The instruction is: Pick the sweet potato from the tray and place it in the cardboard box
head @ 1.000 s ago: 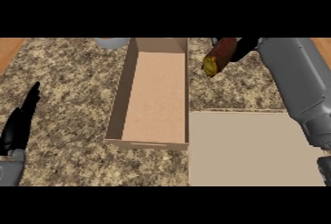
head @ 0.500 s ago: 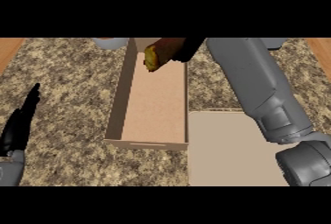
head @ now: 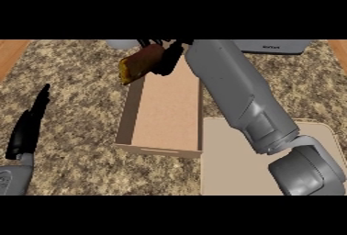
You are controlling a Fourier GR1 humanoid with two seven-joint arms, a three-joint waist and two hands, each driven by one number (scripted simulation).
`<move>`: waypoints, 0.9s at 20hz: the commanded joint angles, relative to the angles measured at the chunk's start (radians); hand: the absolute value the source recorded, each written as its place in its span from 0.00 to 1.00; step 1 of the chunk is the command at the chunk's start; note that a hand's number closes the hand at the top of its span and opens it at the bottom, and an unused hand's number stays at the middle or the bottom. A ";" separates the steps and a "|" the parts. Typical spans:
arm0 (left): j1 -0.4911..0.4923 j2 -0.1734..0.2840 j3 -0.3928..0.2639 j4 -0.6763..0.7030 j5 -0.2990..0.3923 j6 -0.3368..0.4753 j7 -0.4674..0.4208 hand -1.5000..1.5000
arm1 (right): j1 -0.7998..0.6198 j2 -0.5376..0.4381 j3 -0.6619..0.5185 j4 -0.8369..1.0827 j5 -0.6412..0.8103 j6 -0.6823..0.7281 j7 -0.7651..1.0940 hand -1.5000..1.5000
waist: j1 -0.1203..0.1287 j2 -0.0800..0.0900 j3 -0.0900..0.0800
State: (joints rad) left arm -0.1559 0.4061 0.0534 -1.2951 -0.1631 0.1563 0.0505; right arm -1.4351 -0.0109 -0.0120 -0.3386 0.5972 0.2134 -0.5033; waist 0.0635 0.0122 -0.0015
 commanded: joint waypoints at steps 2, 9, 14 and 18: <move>-0.034 0.013 0.000 0.027 -0.004 -0.029 -0.024 0.50 | -0.030 0.010 0.109 0.081 -0.002 -0.088 0.036 1.00 | 0.030 0.010 -0.001; -0.067 -0.026 -0.042 -0.003 -0.016 -0.037 0.014 0.50 | 0.015 0.011 0.138 0.154 -0.149 -0.070 0.160 0.00 | 0.087 0.016 -0.002; -0.085 -0.044 -0.046 0.020 -0.035 -0.015 0.001 0.50 | 0.064 0.011 0.156 0.129 -0.206 -0.092 0.074 0.00 | 0.087 0.022 -0.001; -0.057 -0.029 -0.027 0.025 -0.026 -0.023 -0.014 0.50 | 0.091 0.011 0.145 0.094 -0.288 -0.142 0.034 0.00 | 0.091 0.016 0.000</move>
State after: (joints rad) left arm -0.2363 0.3819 0.0240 -1.2680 -0.1889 0.1291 0.0558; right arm -1.3783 -0.0002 0.1338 -0.2230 0.3740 0.1120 -0.4322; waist 0.1442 0.0303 -0.0022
